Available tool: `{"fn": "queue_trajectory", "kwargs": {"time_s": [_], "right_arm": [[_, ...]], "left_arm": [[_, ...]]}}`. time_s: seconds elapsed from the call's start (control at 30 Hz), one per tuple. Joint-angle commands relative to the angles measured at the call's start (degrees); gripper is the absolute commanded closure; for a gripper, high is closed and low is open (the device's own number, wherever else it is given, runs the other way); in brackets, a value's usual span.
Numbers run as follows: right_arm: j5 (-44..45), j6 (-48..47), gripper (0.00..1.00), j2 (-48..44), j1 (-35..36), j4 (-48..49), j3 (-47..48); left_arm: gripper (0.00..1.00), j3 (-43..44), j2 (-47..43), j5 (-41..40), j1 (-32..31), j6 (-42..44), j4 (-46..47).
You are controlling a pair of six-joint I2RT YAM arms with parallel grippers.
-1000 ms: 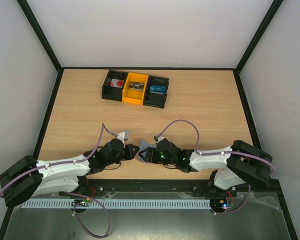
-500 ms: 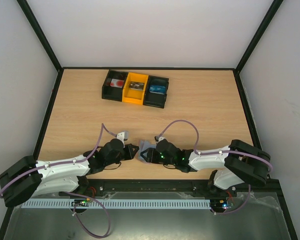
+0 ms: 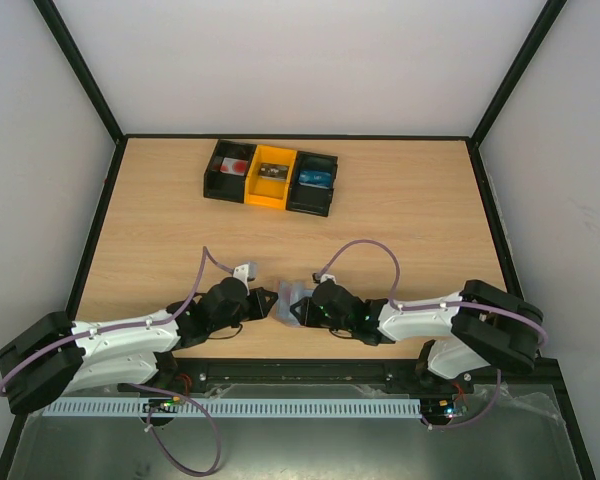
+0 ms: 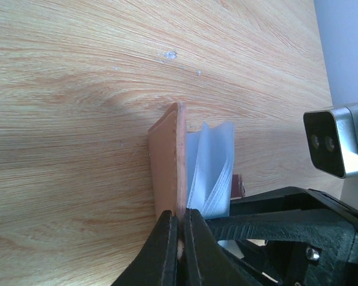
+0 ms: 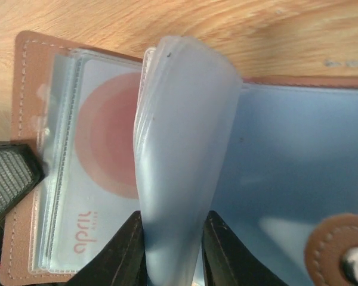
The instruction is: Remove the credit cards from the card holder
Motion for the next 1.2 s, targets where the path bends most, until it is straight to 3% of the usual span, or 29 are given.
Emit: {"fn": "queue_trajectory", "kwargs": {"time_s": [0.0, 0.13, 0.27, 0.47, 0.73, 1.17], "right_arm": [[3.26, -1.14, 0.80, -1.91, 0.37, -3.28, -0.45], [5.99, -2.10, 0.81, -3.89, 0.40, -7.15, -0.13], [10.64, -3.08, 0.73, -6.73, 0.40, -15.05, 1.64], [11.33, -3.44, 0.63, -11.00, 0.43, -17.91, 2.73], [6.94, -4.10, 0.62, -11.91, 0.35, -12.25, 3.22], [0.00, -4.72, 0.44, -6.29, 0.42, -7.38, 5.49]], "left_arm": [[0.97, -0.08, -0.75, -0.81, -0.31, -0.40, 0.80], [0.97, 0.15, -0.85, -0.73, -0.33, -0.27, 0.72], [0.97, -0.14, -1.32, -0.90, -0.34, -0.46, 0.38], [0.97, -0.83, -1.57, -0.96, -0.38, -0.81, 0.79], [0.97, -1.12, -1.39, -0.82, -0.35, -0.86, 1.18], [0.97, -1.25, -1.48, -0.48, -0.31, -0.94, 1.61]]}}
